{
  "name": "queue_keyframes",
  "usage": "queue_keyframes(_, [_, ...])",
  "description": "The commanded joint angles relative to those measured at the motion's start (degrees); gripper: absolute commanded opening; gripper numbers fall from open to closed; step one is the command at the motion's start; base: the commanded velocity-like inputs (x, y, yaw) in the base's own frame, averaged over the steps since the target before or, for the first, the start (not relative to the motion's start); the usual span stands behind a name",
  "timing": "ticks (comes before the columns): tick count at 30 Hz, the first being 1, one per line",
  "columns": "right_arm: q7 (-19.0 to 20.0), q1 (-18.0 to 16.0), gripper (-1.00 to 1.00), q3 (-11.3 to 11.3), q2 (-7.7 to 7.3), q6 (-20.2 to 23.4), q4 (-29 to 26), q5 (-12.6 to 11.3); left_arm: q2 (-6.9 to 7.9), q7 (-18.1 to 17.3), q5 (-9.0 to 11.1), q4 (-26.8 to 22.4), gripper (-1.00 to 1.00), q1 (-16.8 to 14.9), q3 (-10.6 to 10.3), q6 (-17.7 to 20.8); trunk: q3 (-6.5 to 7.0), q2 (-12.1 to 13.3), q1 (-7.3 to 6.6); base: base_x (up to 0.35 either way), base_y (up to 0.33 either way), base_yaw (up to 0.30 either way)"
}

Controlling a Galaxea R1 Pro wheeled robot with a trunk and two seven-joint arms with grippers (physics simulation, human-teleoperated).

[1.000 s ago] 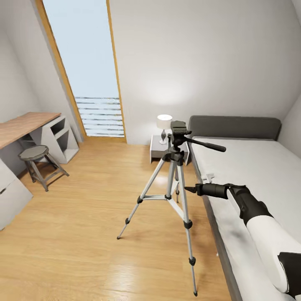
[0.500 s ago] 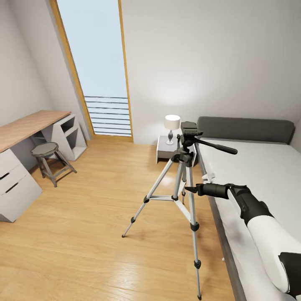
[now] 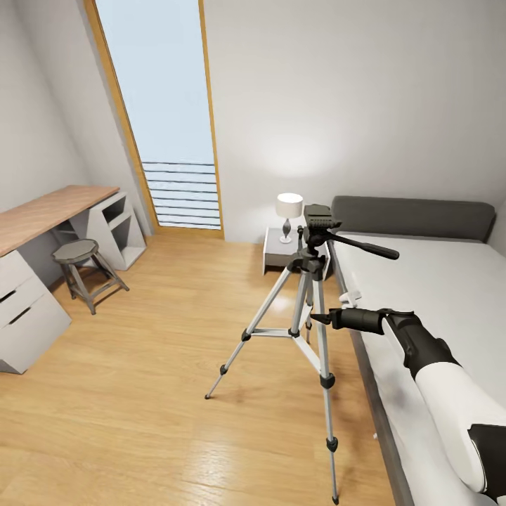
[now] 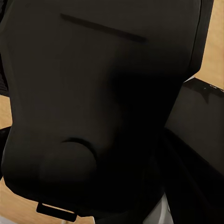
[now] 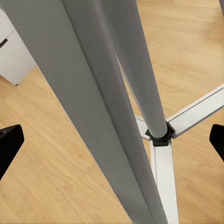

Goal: Attach the digital camera to the camera tripod in the bedroom.

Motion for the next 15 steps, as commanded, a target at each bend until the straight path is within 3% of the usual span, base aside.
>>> queue_keyframes(1, [0.26,-0.04,1.0,-0.13,0.01,0.37,-0.05,0.16,-0.01,0.05,-0.01,0.02,-1.0,-0.04,0.44,-0.18,-0.1,-0.09,0.03,0.0,0.0,0.0])
queue_keyframes(15, [0.27,-0.04,1.0,-0.13,0.11,0.24,-0.05,0.08,-0.01,0.05,0.01,0.05,-1.0,-0.04,0.44,-0.18,-0.1,-0.09,0.03,0.0,0.0,0.0])
